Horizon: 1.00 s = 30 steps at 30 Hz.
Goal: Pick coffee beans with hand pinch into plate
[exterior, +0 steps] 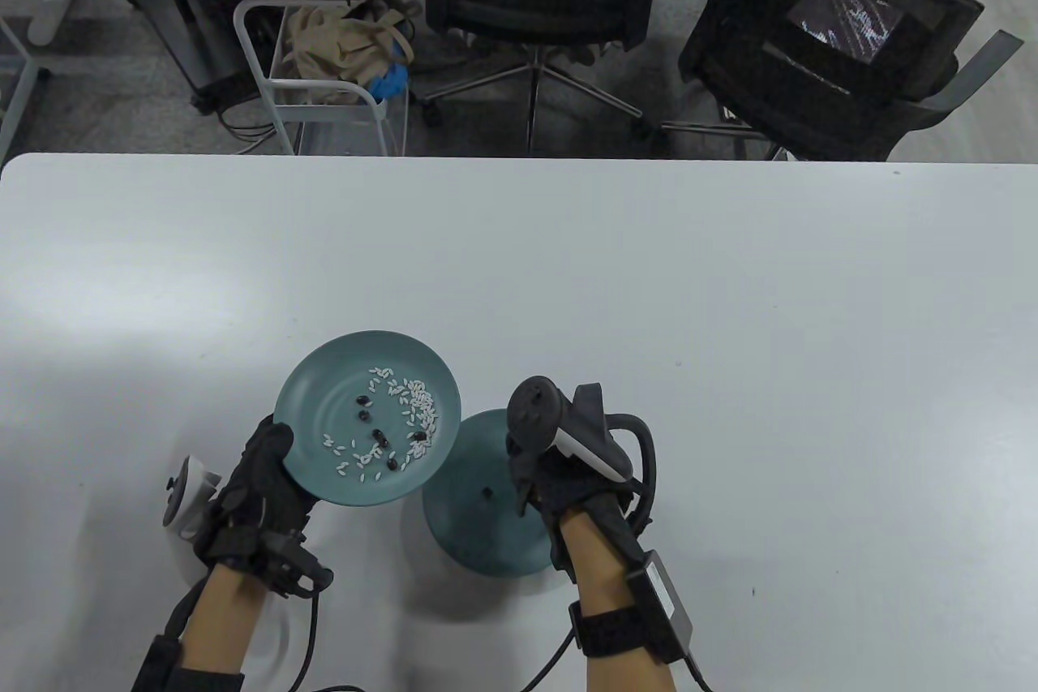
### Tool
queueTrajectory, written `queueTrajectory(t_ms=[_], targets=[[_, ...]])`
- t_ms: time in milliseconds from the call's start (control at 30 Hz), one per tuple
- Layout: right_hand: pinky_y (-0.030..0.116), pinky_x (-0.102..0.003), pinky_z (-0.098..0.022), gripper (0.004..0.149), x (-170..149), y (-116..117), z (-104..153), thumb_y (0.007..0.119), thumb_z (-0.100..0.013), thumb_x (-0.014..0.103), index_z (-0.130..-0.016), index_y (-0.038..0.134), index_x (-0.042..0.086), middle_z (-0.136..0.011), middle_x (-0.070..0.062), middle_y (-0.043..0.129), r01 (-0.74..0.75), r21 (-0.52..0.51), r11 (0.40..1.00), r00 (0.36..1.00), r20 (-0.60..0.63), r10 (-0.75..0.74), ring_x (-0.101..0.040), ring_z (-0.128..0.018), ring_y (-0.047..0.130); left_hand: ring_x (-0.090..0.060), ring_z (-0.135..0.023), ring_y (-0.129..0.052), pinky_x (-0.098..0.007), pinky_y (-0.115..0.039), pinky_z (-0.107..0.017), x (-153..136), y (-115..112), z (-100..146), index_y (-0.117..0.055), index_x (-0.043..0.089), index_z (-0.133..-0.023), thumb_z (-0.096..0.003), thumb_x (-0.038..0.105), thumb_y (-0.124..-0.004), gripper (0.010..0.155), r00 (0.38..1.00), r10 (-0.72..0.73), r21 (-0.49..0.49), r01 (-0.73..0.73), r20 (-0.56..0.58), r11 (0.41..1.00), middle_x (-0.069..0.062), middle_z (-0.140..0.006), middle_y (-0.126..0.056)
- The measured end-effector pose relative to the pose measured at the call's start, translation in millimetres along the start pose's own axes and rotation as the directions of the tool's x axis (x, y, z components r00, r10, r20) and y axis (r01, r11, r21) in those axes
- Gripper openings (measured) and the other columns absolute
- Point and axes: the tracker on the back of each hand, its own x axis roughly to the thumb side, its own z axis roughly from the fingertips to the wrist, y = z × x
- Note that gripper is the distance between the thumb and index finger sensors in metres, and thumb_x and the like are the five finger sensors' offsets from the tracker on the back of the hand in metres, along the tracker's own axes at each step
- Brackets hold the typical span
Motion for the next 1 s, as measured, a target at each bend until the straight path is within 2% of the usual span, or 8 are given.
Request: queueTrajectory(t_ms=[467, 633, 733, 867, 1000], targets=[[0.073, -0.055, -0.05, 0.036, 3, -3, 2, 0.083, -0.044, 0.035, -0.079, 0.082, 0.024, -0.074, -0.008, 0.091, -0.003, -0.048, 0.999, 1.0, 0.019, 0.004, -0.024, -0.048, 0.091, -0.036, -0.065, -0.088, -0.041, -0.081, -0.043, -1, 0, -1, -0.039, 0.026, -0.101, -0.0487, 0.048, -0.061, 0.061, 1.0, 0.0, -0.006, 0.0, 0.002, 1.0, -0.008, -0.093, -0.07], [0.073, -0.055, -0.05, 0.035, 10, -12, 7, 0.083, -0.044, 0.034, -0.078, 0.082, 0.024, -0.074, -0.008, 0.091, -0.008, -0.188, 0.982, 0.999, 0.049, 0.017, -0.024, -0.048, 0.091, -0.036, -0.064, -0.088, -0.041, -0.081, -0.043, -1, 0, -1, -0.04, 0.026, -0.101, -0.0487, 0.048, -0.061, 0.061, 1.0, 0.0, -0.01, 0.0, 0.003, 1.0, -0.008, -0.093, -0.07], [0.075, -0.053, -0.048, 0.034, 16, -23, 13, 0.084, -0.043, 0.034, -0.076, 0.084, 0.026, -0.074, -0.006, 0.094, 0.003, -0.321, 0.947, 0.997, 0.068, 0.02, -0.024, -0.047, 0.094, -0.036, -0.065, -0.088, -0.041, -0.081, -0.043, -1, 0, -1, -0.039, 0.026, -0.101, -0.0487, 0.048, -0.061, 0.061, 1.0, -0.003, -0.015, 0.004, 0.006, 1.0, -0.008, -0.093, -0.07], [0.077, -0.051, -0.044, 0.033, 30, -39, 26, 0.086, -0.042, 0.034, -0.074, 0.087, 0.026, -0.072, -0.004, 0.098, 0.02, -0.498, 0.867, 0.993, 0.11, 0.041, -0.024, -0.044, 0.097, -0.036, -0.064, -0.088, -0.041, -0.081, -0.043, -2, 0, -2, -0.04, 0.026, -0.101, -0.0486, 0.048, -0.061, 0.061, 1.0, -0.007, -0.022, 0.007, 0.006, 1.0, -0.008, -0.093, -0.07], [0.077, -0.05, -0.042, 0.034, 55, -50, 40, 0.085, -0.042, 0.034, -0.075, 0.085, 0.025, -0.072, -0.006, 0.097, 0.023, -0.614, 0.789, 0.977, 0.181, 0.112, -0.024, -0.044, 0.097, -0.036, -0.064, -0.088, -0.041, -0.082, -0.043, -3, -4, -2, -0.04, 0.026, -0.101, -0.0487, 0.048, -0.061, 0.061, 1.0, -0.016, -0.037, 0.016, 0.005, 0.999, -0.008, -0.093, -0.07]])
